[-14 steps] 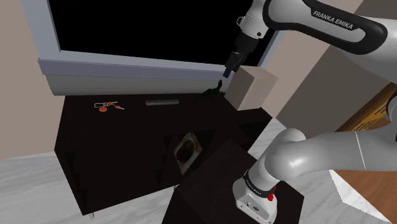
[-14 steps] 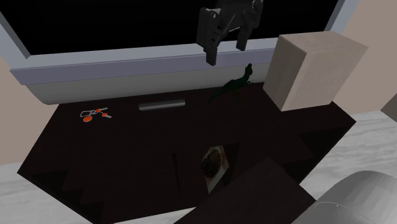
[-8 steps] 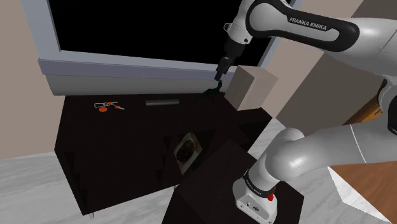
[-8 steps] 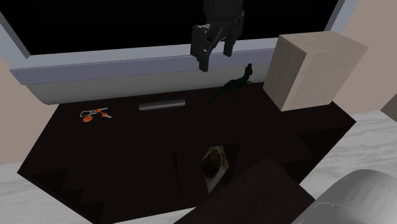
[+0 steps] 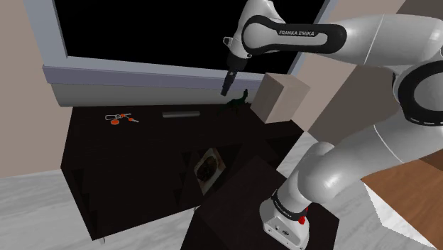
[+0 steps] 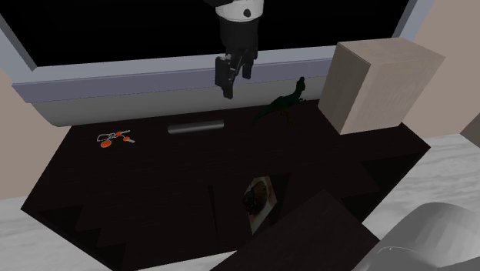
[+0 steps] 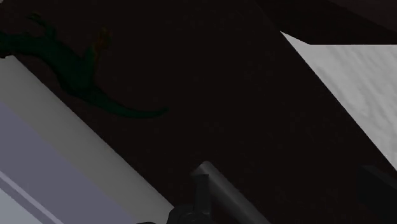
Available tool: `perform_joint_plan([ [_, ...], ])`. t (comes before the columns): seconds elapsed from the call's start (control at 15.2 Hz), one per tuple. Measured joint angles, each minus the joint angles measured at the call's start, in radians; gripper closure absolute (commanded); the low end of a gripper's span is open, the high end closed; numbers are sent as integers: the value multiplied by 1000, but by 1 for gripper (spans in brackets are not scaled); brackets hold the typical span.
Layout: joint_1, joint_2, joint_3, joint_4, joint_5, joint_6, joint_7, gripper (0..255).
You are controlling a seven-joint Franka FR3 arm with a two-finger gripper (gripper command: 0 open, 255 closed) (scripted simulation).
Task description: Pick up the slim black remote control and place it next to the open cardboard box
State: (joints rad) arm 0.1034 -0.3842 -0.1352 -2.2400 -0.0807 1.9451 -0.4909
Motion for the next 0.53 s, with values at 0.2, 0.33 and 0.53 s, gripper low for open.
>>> perform_joint_plan([
  [0.2,24,111,-10,40,9,70,-80,0],
  [0.33,35,184,-17,63,18,118,-138,0],
  [0.53,52,279,-16,94,30,179,-217,0],
])
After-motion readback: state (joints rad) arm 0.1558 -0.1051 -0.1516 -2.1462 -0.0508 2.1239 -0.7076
